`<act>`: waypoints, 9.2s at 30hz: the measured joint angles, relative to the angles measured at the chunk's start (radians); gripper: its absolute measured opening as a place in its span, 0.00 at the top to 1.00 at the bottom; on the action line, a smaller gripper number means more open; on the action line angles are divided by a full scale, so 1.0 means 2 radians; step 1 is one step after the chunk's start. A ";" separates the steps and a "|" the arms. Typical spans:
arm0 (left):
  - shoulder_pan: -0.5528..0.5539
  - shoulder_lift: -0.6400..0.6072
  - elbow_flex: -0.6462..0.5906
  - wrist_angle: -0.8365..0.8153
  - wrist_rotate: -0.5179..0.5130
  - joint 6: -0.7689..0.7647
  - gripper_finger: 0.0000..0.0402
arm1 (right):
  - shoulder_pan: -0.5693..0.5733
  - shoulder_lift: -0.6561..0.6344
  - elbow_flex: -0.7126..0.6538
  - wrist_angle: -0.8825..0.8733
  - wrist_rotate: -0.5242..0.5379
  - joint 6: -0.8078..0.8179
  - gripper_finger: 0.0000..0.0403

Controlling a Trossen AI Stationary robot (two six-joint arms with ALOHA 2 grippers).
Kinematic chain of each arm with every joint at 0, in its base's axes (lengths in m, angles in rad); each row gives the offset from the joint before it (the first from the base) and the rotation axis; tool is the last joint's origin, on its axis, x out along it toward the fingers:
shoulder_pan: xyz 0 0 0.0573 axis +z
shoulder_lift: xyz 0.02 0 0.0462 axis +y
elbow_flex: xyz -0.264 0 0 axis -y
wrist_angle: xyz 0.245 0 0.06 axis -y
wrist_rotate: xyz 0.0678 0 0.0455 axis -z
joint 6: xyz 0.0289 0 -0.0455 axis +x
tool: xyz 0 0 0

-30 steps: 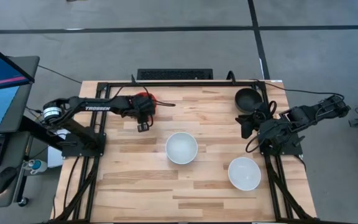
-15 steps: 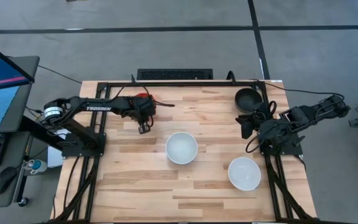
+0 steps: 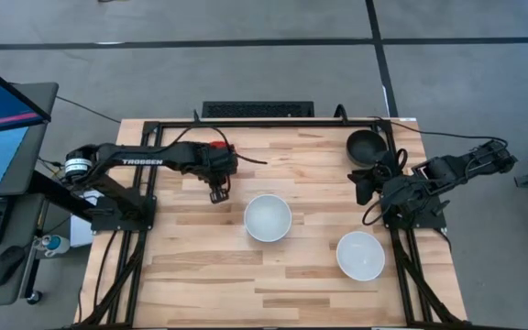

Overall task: Nest bowls inside each other
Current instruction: Stack the orange bowl on top of the white bowl, then stack the black bowl on top of the orange bowl

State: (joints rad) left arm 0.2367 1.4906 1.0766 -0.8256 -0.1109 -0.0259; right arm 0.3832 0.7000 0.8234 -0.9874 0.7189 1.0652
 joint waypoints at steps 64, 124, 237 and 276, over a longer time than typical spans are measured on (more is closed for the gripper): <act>-0.265 0.376 0.573 -0.241 -0.046 -0.144 1.00 | 0.001 -0.004 0.000 -0.089 -0.023 0.068 0.66; -0.246 0.179 0.617 -0.294 -0.178 -0.056 0.56 | -0.544 0.202 0.039 -0.073 -0.310 -0.349 0.71; -0.221 -0.413 -0.166 -0.026 -0.231 -0.146 0.74 | -0.015 0.757 0.761 -0.261 -0.321 -0.239 0.96; -0.221 -0.415 -0.172 0.041 -0.222 -0.150 0.74 | -0.067 0.754 0.719 -0.232 -0.409 -0.315 0.73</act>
State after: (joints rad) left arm -0.2062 0.6601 0.7319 -0.7437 -0.5553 -0.3256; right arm 0.2487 2.2087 2.2606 -1.4513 -0.0987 0.4346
